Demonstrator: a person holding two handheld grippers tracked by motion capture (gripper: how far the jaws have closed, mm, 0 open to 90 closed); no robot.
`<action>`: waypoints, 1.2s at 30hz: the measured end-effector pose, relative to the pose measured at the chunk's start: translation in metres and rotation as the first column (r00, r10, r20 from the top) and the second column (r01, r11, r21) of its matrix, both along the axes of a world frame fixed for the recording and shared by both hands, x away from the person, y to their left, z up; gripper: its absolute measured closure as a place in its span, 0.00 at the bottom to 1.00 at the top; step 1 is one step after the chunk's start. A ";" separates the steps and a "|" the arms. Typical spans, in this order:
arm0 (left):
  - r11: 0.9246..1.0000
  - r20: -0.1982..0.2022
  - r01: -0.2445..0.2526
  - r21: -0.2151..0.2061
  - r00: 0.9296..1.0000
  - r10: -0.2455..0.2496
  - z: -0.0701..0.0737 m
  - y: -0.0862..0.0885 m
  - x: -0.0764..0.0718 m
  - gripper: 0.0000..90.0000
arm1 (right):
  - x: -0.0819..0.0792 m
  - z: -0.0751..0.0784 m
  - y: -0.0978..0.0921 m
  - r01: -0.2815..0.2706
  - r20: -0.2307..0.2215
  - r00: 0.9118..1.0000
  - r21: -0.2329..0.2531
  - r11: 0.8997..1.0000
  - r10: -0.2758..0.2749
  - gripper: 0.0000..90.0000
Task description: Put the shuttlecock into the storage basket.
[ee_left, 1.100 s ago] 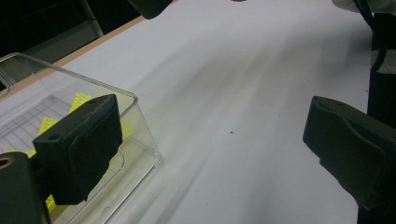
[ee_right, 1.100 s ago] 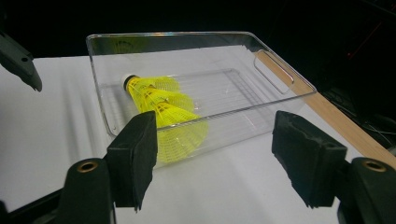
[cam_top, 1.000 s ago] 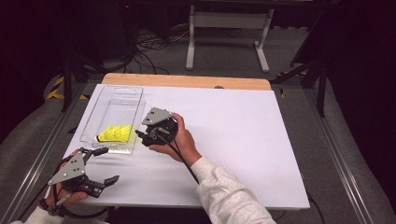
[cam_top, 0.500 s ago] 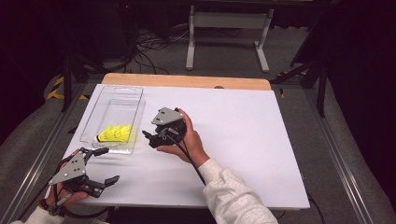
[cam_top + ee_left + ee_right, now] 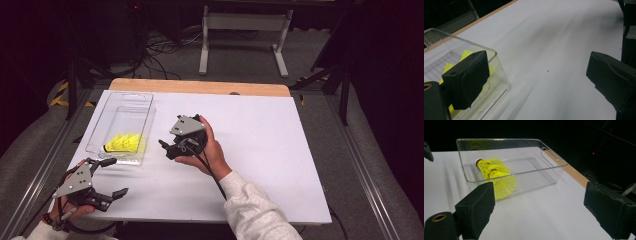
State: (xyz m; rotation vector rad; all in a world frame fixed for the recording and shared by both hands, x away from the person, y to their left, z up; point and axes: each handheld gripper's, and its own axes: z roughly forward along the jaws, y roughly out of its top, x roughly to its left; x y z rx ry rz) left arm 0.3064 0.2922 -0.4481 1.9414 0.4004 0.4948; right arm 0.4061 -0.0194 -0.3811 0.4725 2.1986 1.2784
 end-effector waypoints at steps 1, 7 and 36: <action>1.000 0.000 0.000 -0.001 1.000 0.000 0.000 0.000 0.000 0.06 | 0.000 0.000 -0.001 0.001 0.000 1.000 0.003 1.000 -0.001 0.12; 1.000 -0.003 0.002 -0.002 1.000 -0.002 0.000 -0.002 0.001 0.06 | -0.004 -0.001 -0.008 0.013 0.005 1.000 -0.008 1.000 -0.013 0.12; 1.000 -0.010 -0.002 -0.022 1.000 0.002 0.002 -0.004 0.009 0.06 | -0.037 -0.013 -0.047 0.027 0.060 0.998 -0.075 0.997 -0.022 0.08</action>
